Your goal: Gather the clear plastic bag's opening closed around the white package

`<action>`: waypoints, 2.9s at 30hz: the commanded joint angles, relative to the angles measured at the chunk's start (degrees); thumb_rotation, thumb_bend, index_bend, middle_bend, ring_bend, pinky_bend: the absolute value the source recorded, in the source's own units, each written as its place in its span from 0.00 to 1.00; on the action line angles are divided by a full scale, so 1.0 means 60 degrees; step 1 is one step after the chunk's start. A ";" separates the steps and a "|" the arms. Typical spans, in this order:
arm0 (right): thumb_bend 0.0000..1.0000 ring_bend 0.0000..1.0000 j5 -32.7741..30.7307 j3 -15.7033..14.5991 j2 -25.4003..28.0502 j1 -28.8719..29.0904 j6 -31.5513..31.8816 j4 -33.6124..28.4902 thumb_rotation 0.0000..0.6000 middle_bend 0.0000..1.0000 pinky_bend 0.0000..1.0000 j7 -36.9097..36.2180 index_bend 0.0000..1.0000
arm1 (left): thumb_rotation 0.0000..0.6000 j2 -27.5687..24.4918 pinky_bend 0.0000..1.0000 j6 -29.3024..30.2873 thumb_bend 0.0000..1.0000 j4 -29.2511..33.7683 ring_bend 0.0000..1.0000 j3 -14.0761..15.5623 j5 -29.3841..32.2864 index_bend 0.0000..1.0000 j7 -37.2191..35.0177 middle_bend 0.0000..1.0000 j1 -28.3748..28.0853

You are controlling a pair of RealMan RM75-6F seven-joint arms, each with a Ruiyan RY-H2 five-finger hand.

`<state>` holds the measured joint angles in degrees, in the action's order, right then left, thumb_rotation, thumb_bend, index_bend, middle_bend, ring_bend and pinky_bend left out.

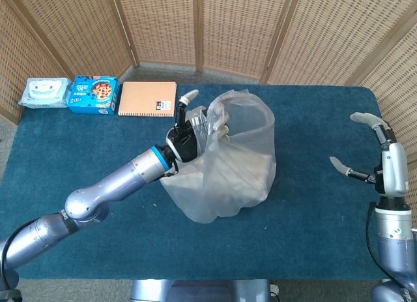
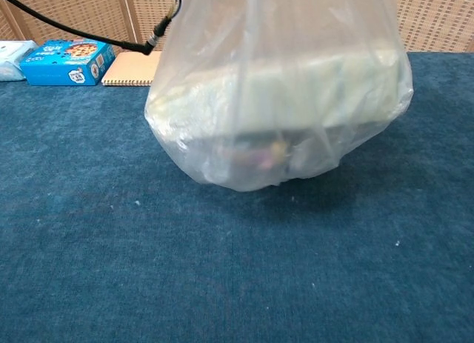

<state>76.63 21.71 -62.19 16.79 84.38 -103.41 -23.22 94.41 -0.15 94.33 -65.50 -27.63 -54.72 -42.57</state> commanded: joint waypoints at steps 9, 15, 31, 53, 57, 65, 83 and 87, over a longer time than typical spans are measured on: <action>0.12 0.17 0.0056 -0.0086 0.0007 -0.0085 0.0057 0.0029 1.00 0.26 0.11 -0.0029 0.22 | 0.00 -0.0076 0.80 -0.0423 0.36 0.0015 0.75 0.0075 -0.0137 0.56 0.0413 0.71 0.0156; 0.12 0.17 0.0057 -0.0103 0.0030 -0.0114 0.0047 0.0101 1.00 0.26 0.11 -0.0098 0.22 | 0.00 -0.0232 0.60 -0.0217 0.36 -0.0080 0.73 0.0503 -0.0189 0.56 0.0559 0.71 0.0055; 0.12 0.18 0.0047 -0.0144 -0.0022 -0.0138 0.0019 0.0237 1.00 0.26 0.11 -0.0201 0.22 | 0.00 -0.1736 0.37 -0.0173 0.33 -0.0405 0.42 0.2549 -0.0941 0.46 0.1411 0.51 -0.0962; 0.12 0.18 0.0089 -0.0175 -0.0016 -0.0225 0.0094 0.0321 1.00 0.26 0.11 -0.0308 0.22 | 0.00 -0.1280 0.21 0.0778 0.24 -0.0375 0.26 0.3424 -0.1545 0.34 0.2055 0.40 -0.2271; 0.12 0.18 0.0062 -0.0167 0.0017 -0.0264 0.0113 0.0341 1.00 0.26 0.11 -0.0353 0.22 | 0.00 -0.0910 0.21 0.1021 0.24 -0.0423 0.26 0.3415 -0.1506 0.34 0.1975 0.40 -0.2500; 0.12 0.18 -0.0028 -0.0082 0.0031 -0.0222 0.0049 0.0418 1.00 0.26 0.11 -0.0465 0.22 | 0.00 0.0072 0.20 0.1321 0.24 -0.0836 0.26 0.2988 -0.0683 0.34 0.1002 0.40 -0.2838; 0.12 0.18 0.0021 -0.0143 0.0035 -0.0313 0.0067 0.0587 1.00 0.26 0.11 -0.0683 0.22 | 0.00 0.1257 0.65 0.0010 0.35 -0.1957 0.60 0.1433 0.0177 0.44 0.0134 0.55 -0.2478; 0.12 0.18 0.0052 -0.0161 0.0061 -0.0307 0.0028 0.0594 1.00 0.26 0.11 -0.0693 0.22 | 0.00 0.1142 0.69 0.0239 0.41 -0.1773 0.62 0.1242 0.0211 0.45 0.0129 0.56 -0.2201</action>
<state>76.91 20.77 -61.86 14.94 84.58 -99.83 -27.37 101.53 0.98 83.33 -57.68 -26.46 -53.95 -56.20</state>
